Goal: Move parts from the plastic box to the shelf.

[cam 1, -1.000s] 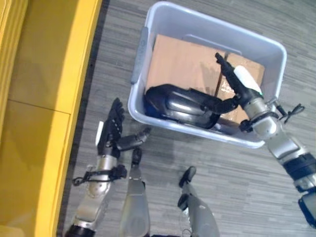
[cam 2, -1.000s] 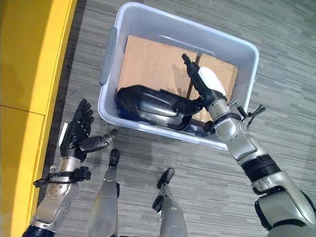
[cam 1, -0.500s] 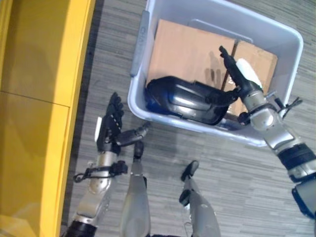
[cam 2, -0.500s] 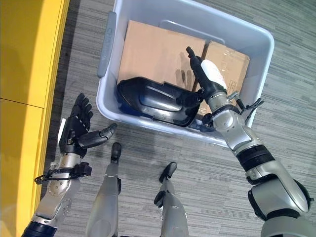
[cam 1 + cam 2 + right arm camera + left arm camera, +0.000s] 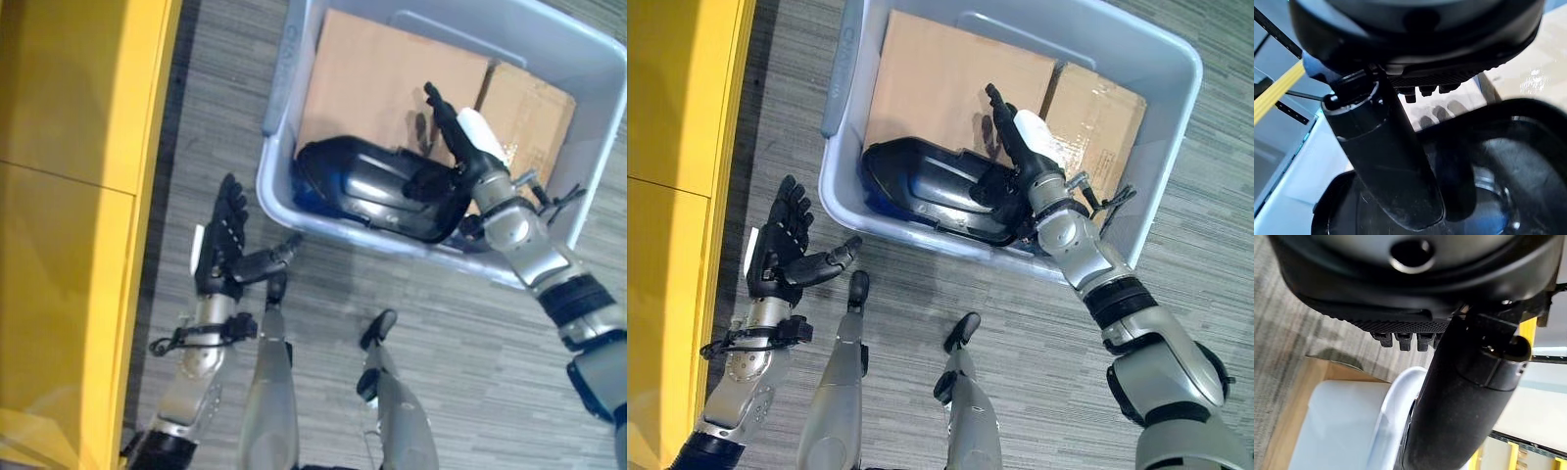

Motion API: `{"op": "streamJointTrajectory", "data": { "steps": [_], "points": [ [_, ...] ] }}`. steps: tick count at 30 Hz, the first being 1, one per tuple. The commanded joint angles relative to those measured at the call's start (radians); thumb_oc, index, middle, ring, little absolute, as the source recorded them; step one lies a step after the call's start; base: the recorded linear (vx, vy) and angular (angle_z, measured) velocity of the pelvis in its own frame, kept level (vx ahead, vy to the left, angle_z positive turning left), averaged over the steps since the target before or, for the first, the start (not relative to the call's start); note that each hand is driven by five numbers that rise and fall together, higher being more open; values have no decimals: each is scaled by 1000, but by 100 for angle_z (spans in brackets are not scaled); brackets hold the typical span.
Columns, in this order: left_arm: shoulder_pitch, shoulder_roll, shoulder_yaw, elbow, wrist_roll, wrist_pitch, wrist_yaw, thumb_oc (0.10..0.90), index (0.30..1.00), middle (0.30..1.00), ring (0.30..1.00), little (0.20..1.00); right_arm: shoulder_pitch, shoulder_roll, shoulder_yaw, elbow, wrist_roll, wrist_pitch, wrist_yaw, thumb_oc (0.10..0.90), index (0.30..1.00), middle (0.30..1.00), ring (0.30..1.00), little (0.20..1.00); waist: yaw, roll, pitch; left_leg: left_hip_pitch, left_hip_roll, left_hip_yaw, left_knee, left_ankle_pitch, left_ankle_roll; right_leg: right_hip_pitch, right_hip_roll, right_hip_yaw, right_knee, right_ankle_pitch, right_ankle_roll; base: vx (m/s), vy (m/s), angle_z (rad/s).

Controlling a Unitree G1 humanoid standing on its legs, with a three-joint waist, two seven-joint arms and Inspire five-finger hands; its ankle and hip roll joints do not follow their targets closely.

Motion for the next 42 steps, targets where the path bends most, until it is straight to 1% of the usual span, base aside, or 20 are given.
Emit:
{"op": "streamJointTrajectory", "data": {
  "steps": [1, 6, 10, 11, 12, 13, 14, 15, 19, 26, 27, 28, 29, 32, 33, 35, 42],
  "points": [
    [4, 5, -2, -145, -15, -100, 23, 900, 1000, 1000, 1000, 1000, -147, -44, 37, -16, 37, -48, -59, 900, 1000, 1000, 1000, 1000, 0, 14, -14, 29, 33, 42, -44, 26, 21, 19, -68, 1, 143, -32, 58, 0, 0, 0],
    [3, 5, -4, -153, -19, -102, 24, 900, 1000, 1000, 1000, 1000, -141, -19, 41, 4, 32, -44, -59, 900, 1000, 1000, 1000, 1000, 6, 12, -14, 7, 30, 33, -43, 27, 23, 7, -65, -5, 141, -32, 58, 0, 0, 0],
    [-1, 8, -5, -154, -17, -104, 34, 900, 1000, 1000, 1000, 1000, -151, 7, 48, 67, 34, -38, -60, 900, 1000, 1000, 1000, 1000, 11, 12, -14, -14, 29, 22, -41, 26, 25, -10, -62, -11, 143, -31, 58, 8, -8, 9],
    [-3, 7, -6, -157, -15, -106, 38, 900, 1000, 1000, 1000, 1000, -161, 17, 41, 112, 42, -36, -70, 649, 649, 649, 649, 649, 14, 14, -14, -28, 26, 20, -40, 27, 26, -19, -61, -13, 143, -32, 58, -1, 10, 6],
    [-6, 5, -11, -155, -17, -109, 39, 900, 1000, 1000, 1000, 1000, -171, 30, 48, 155, 43, -34, -73, 447, 366, 366, 366, 366, 17, 15, -14, -37, 24, 19, -39, 27, 27, -29, -60, -15, 144, -30, 58, 0, 0, 0],
    [-9, 1, -14, -151, -15, -110, 41, 900, 1000, 1000, 1000, 1000, -176, 38, 57, 175, 42, -32, -68, 400, 300, 300, 300, 300, 18, 15, -14, -47, 25, 19, -38, 28, 27, -37, -59, -16, 144, -30, 58, 0, 0, 0],
    [-7, 0, -16, -152, -14, -110, 41, 900, 1000, 1000, 1000, 1000, -179, 42, 67, 186, 36, -31, -67, 400, 300, 300, 300, 300, 19, 14, -14, -53, 25, 17, -38, 29, 27, -40, -58, -20, 143, -31, 58, 69, -17, -1],
    [1, -4, -19, -151, -17, -112, 41, 900, 1000, 1000, 1000, 1000, -172, 50, 69, 207, 37, -30, -66, 400, 300, 300, 300, 300, 21, 17, -14, -32, 27, 9, -42, 7, 19, -22, -54, -11, 146, -49, 68, 68, -24, 2],
    [-4, -7, -25, -151, -23, -111, 41, 900, 1000, 1000, 1000, 1000, -166, 68, 55, 266, 43, -29, -73, 400, 300, 300, 300, 300, 21, 21, -14, -35, 24, 7, -45, 9, 20, -25, -54, -12, 145, -50, 68, 12, 20, 5],
    [-10, -7, -25, -145, -24, -111, 40, 900, 1000, 1000, 1000, 1000, -148, 75, 50, 250, 45, -28, -66, 400, 300, 300, 300, 300, 16, 20, -14, -7, 26, 13, -54, 8, 21, -7, -54, -9, 140, -49, 68, -13, 14, 1],
    [-15, -6, -25, -144, -25, -110, 39, 900, 1000, 1000, 1000, 1000, -149, 71, 45, 245, 47, -27, -66, 400, 300, 300, 300, 300, 15, 19, -14, -22, 23, 18, -52, 29, 29, -18, -58, -20, 136, -32, 58, -69, 34, 0],
    [-15, -6, -25, -144, -25, -110, 39, 900, 1000, 1000, 1000, 1000, -149, 71, 45, 245, 47, -27, -66, 400, 300, 300, 300, 300, 15, 19, -14, -22, 23, 18, -52, 29, 29, -18, -58, -20, 136, -32, 58, -76, 43, 0],
    [-18, -6, -24, -141, -28, -110, 38, 900, 1000, 1000, 1000, 1000, -134, 65, 27, 224, 62, -30, -70, 400, 300, 300, 300, 300, 12, 16, -14, 0, 21, 22, -51, 28, 29, -1, -61, -19, 139, -32, 60, 0, 0, 0],
    [-19, -3, -22, -139, -29, -108, 35, 900, 1000, 1000, 1000, 1000, -120, 63, 13, 211, 76, -31, -67, 400, 300, 300, 300, 300, 12, 14, -14, 14, 22, 23, -50, 26, 29, 10, -61, -17, 139, -32, 60, 0, 0, 0],
    [-19, -2, -22, -138, -31, -108, 33, 900, 1000, 1000, 1000, 1000, -114, 62, 1, 204, 91, -33, -71, 400, 300, 300, 300, 300, 11, 13, -14, 22, 23, 24, -50, 25, 29, 16, -62, -17, 139, -32, 60, 0, 0, 0],
    [-20, -1, -19, -133, -37, -104, 30, 900, 1000, 1000, 1000, 1000, -81, 66, -60, 182, 162, -40, -83, 400, 300, 300, 300, 300, 10, 13, -14, 56, 24, 29, -52, 23, 28, 46, -64, -15, 137, -34, 60, -15, 8, 0],
    [-23, 13, -4, -114, -48, -85, 26, 900, 1000, 1000, 1000, 1000, -10, 102, -191, 100, 345, -65, -93, 400, 300, 300, 300, 300, 10, 4, -14, 160, 30, 41, -71, 24, 23, 137, -65, -10, 123, -30, 62, -7, -2, -2]
  ]
}}
